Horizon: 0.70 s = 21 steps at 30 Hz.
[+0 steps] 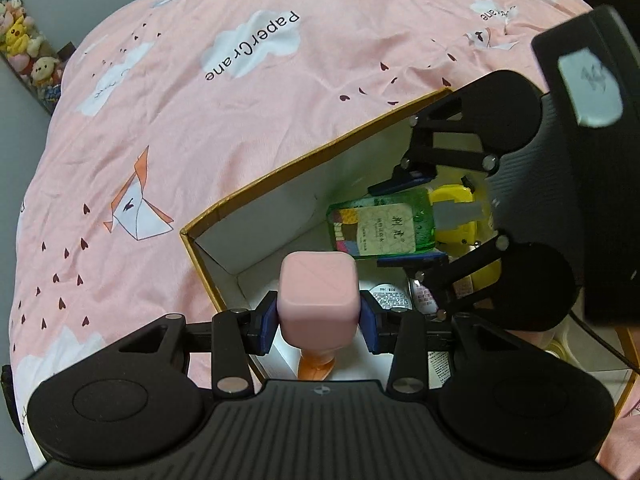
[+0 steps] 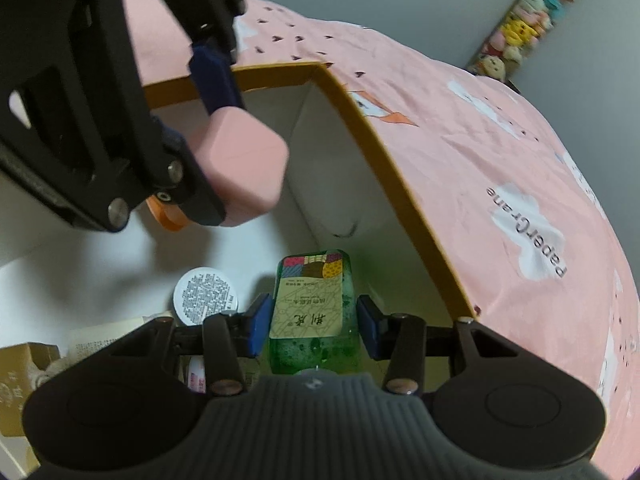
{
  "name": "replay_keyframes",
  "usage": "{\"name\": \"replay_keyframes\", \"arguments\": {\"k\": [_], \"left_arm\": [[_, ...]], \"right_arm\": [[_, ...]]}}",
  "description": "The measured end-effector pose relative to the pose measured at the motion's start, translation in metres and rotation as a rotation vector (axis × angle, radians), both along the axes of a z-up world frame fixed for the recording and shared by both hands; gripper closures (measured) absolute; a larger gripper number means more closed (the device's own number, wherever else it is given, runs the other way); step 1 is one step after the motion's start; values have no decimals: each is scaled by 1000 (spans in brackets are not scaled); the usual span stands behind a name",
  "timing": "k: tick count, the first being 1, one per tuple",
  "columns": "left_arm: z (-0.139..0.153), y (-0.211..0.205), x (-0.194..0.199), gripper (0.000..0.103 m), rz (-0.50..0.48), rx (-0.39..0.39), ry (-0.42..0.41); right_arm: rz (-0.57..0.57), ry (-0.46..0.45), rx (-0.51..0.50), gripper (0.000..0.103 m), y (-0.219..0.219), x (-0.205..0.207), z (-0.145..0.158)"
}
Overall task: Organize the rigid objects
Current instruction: 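Carry both bottles into the box and open both tools to release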
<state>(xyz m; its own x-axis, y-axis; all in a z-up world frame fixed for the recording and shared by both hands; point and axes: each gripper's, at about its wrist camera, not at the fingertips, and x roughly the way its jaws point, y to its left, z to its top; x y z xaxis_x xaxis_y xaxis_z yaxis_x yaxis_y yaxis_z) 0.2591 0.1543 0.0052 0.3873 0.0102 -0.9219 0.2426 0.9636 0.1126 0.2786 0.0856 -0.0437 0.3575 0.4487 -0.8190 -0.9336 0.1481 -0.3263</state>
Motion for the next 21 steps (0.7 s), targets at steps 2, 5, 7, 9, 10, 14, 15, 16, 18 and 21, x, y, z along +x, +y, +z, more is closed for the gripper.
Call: {"name": "replay_keyframes", "arguments": {"k": [2,5,7,9,10,14,15,16,18,21], "left_arm": [[-1,1,1,56,1,0,9],[-4,1,3,56,0,4,20],[-5,1,3,56,-3,9,23],[-6,1,5,56,-6,12,28],[-7,1,5,56,-3,12,31],[-6,0,5,56,4,19,49],[-6,-1,5,56,11,17,59],[-6,-1,5,56,20,12,71],[-6,-2,4,56,45,-3,104],[-8,-1,2,56,79,-37,145]], "right_arm": [[7,-6,-7,57,-4,-8,-1],[18,-8,-19,57,-3,-10,-4],[26,-25,-27,59,-5,-13,-6],[32,-44,-26,57,-4,-17,-5],[29,-39,-22,57,-5,-17,-4],[13,-43,-7,57,-11,-19,2],[8,-38,1,57,-13,-20,5],[0,-34,8,56,-17,-22,8],[-20,-28,18,50,-22,-23,13],[-42,-16,25,49,-33,-29,17]]}}
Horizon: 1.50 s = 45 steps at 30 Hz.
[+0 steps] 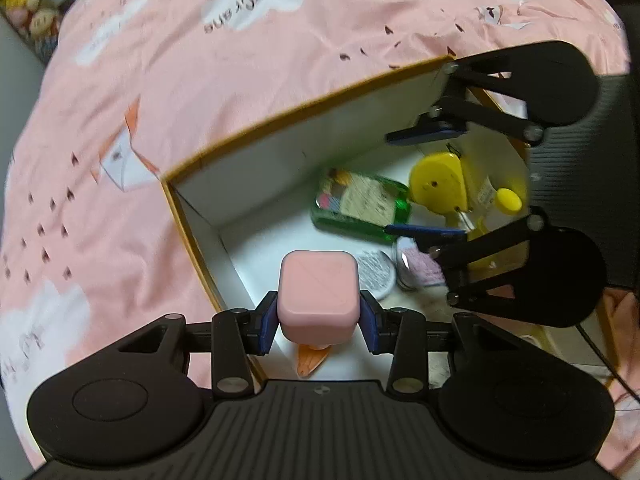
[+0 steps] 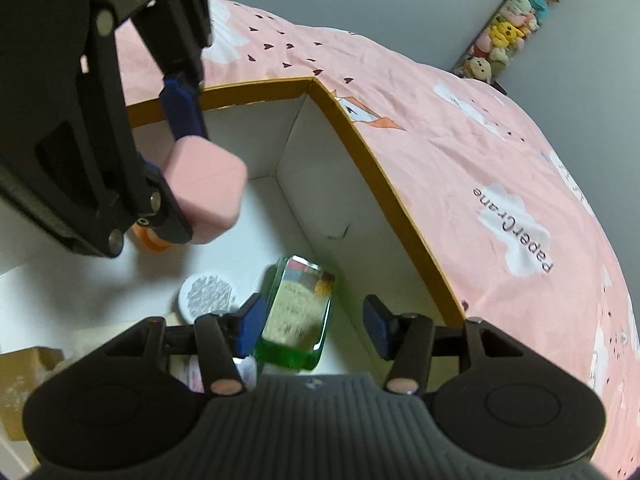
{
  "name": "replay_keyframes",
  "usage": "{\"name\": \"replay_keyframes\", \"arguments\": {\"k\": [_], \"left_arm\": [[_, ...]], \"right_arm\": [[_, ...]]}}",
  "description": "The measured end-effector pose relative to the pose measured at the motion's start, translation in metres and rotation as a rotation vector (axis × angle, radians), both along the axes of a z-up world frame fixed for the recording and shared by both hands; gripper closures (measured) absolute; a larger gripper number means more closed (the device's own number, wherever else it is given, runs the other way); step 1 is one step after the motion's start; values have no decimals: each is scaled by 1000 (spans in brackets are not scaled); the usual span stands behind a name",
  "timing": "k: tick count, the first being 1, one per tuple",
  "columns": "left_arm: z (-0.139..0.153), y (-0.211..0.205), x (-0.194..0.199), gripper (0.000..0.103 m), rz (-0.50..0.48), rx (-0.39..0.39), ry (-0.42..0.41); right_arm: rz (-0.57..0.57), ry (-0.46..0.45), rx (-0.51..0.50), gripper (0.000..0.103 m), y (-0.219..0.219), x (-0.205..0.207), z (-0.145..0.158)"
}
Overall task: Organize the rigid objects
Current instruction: 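Carry both bottles into the box and open both tools to release, then lift both tools out of the box and back away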
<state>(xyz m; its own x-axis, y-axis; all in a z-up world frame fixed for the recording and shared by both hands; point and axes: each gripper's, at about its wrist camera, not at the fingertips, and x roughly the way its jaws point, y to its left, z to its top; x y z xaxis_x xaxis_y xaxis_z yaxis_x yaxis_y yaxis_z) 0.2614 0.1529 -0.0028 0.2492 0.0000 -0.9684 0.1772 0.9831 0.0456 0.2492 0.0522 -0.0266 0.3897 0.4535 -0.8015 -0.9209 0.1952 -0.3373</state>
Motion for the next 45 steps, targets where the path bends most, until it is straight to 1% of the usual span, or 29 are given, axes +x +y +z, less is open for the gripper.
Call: {"name": "replay_keyframes", "arguments": {"k": [7,8,11,13,16,17,20,21,24,26,32,36,39,40,42,43,45], "left_arm": [[-8,-4,1,56,102,-25,90],[-9,-6,1,56,106,-16,100],[-14,-12,4,56,104,33,117],[-17,-13,7,56,105,51,125],[-19,-14,12,54,94,92,124],[-19,-15,12,51,85,115,114],[-18,-16,13,51,72,150,92],[-18,-16,13,50,73,154,91],[-16,-13,13,49,71,133,80],[-13,-12,11,47,66,124,63],[1,-12,2,45,23,83,-4],[21,-19,-12,43,-17,71,-79],[39,-26,-26,42,-46,48,-135],[46,-29,-32,41,-59,42,-158],[58,-35,-45,36,-75,37,-209],[65,-37,-50,36,-75,27,-232],[77,-40,-62,34,-62,-18,-281]], "right_arm": [[-20,22,-2,49,-20,-10,3],[-21,25,1,49,-16,-5,3],[-26,30,11,49,-20,-7,4],[-30,33,22,49,-21,-9,5],[-32,45,41,49,-24,-12,7],[-29,46,43,49,-22,-10,7],[-25,40,43,49,-21,-11,6],[-28,41,44,49,-22,-11,5],[-44,51,49,49,-21,-8,5],[-54,56,50,49,-21,-6,3],[-57,55,46,46,-19,-6,7],[-89,74,42,46,-19,-7,17],[-157,126,55,46,-25,-6,28],[-176,146,66,46,-28,-6,31],[-223,192,94,42,-37,-7,42],[-250,212,108,42,-42,-9,47],[-297,244,135,41,-54,-14,59]]}}
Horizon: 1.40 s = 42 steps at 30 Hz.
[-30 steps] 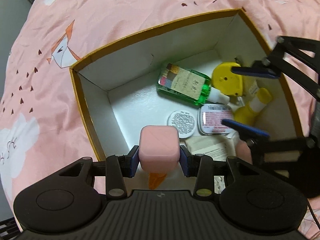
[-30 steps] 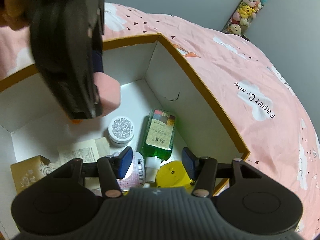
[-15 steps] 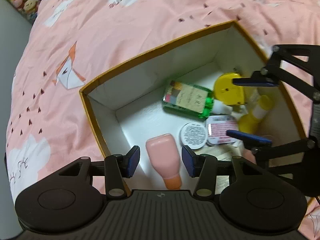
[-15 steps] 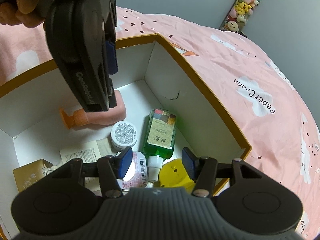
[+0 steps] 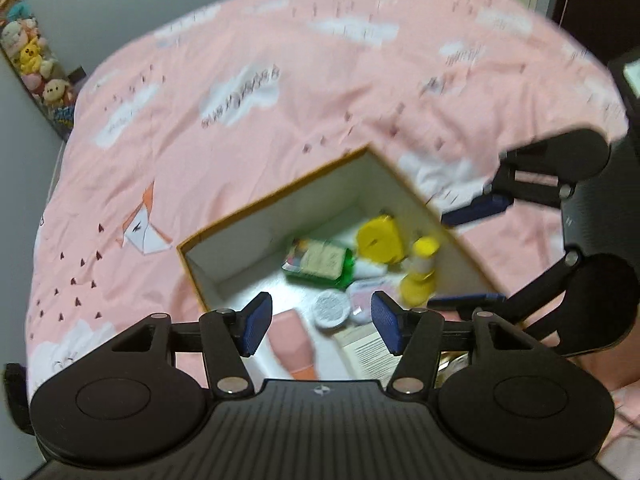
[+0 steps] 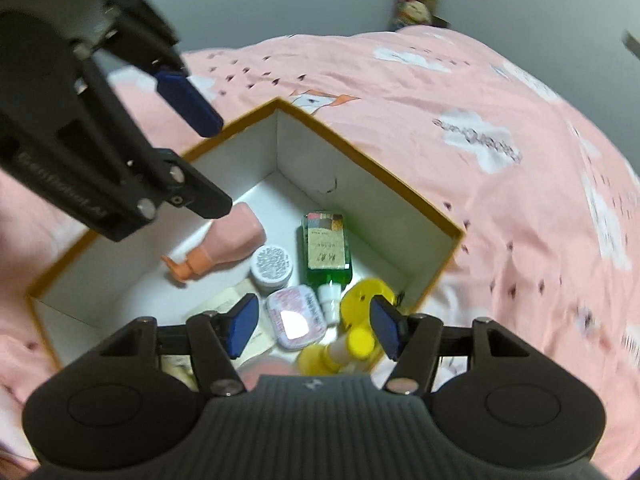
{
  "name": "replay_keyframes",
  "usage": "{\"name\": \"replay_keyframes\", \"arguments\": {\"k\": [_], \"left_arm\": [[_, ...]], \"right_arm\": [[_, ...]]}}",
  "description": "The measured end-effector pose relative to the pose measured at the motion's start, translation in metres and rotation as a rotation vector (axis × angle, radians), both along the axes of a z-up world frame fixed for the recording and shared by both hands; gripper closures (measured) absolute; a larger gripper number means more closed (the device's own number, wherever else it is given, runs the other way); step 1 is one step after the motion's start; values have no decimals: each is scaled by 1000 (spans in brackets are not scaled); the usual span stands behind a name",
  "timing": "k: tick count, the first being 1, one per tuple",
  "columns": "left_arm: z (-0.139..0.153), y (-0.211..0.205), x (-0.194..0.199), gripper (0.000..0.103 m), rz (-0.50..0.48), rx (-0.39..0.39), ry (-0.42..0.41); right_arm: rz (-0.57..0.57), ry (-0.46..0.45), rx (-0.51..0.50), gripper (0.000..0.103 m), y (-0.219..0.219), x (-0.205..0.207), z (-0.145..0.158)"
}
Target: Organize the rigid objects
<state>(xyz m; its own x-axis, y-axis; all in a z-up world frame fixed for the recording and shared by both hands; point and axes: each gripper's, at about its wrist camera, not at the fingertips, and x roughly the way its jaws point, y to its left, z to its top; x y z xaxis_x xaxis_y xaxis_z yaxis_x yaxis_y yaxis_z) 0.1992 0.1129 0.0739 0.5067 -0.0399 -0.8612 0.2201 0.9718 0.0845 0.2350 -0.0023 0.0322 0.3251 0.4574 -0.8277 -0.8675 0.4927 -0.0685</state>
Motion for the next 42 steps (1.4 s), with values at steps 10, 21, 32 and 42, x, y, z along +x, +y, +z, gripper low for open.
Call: {"name": "replay_keyframes", "arguments": {"k": [10,21,32,42], "left_arm": [[44,-33,-87,28,34,-201,-362],[16,-98,-178,27,115,-157,-656],[-28,-107,-196,26,286,-155,-689],[-63,-97,-203,25,320,-200,-567]], "right_arm": [[-190,-34,179,26,-82,-62,51],[-548,-265,354,20,-172,-160,57],[-731,-372,343,9,-204,-210,19],[-795,-224,351,7,-205,-197,-9]]}}
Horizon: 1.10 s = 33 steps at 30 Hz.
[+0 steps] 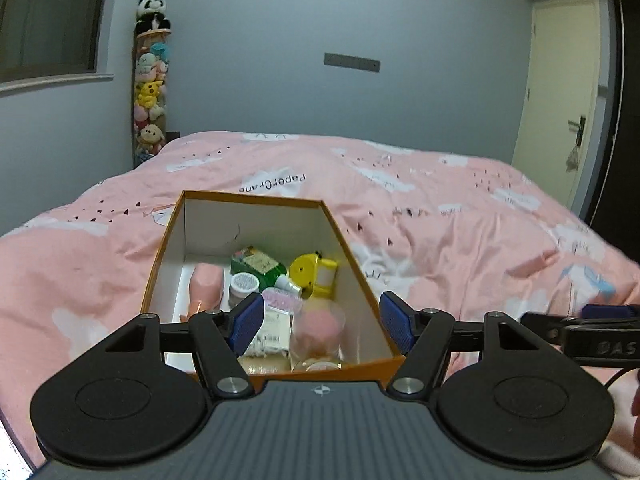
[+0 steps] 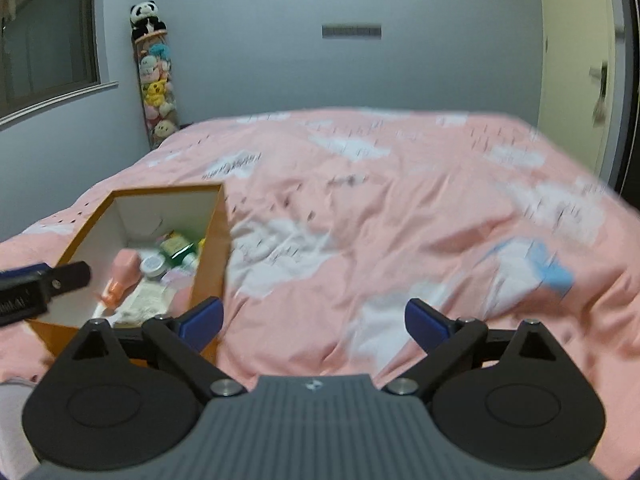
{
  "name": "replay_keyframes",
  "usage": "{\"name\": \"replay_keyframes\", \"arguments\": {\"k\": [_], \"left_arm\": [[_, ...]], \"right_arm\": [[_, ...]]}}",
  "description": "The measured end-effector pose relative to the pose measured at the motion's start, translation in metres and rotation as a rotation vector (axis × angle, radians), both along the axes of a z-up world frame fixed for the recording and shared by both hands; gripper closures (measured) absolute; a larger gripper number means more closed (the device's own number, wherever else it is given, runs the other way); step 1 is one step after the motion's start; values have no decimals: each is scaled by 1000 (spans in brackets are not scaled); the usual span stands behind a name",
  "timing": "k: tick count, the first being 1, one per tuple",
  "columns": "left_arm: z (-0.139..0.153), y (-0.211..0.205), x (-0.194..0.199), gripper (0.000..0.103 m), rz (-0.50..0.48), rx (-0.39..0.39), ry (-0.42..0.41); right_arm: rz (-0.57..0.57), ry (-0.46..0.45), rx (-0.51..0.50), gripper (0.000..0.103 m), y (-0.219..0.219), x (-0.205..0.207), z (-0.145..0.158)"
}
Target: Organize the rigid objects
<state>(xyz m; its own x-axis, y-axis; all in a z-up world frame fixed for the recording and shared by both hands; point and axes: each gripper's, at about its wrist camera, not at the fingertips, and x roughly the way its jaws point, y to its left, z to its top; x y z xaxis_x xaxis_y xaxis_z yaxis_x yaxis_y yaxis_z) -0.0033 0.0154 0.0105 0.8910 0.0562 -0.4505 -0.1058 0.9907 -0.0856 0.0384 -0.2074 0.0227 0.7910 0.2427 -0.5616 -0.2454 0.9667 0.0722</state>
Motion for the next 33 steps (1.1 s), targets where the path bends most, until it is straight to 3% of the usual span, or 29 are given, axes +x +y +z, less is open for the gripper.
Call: {"name": "replay_keyframes", "arguments": {"k": [3,7,9,18,33], "left_arm": [[-1,-1,-4,25,5,28,-2],[-3,1,-2,20,30,51,16],[-4,4,0,15,39,42,29],[-9,-3,7,15,2,58,72],[-14,-11,15,14,-20,80,122]], "right_arm": [[43,65,-36,7,19,-2,-16],[67,30,-98,7,35,-7,-18],[54,25,-85,7,33,-6,-18],[-23,47,-10,7,15,0,-23],[-8,48,-26,7,17,4,-27]]}}
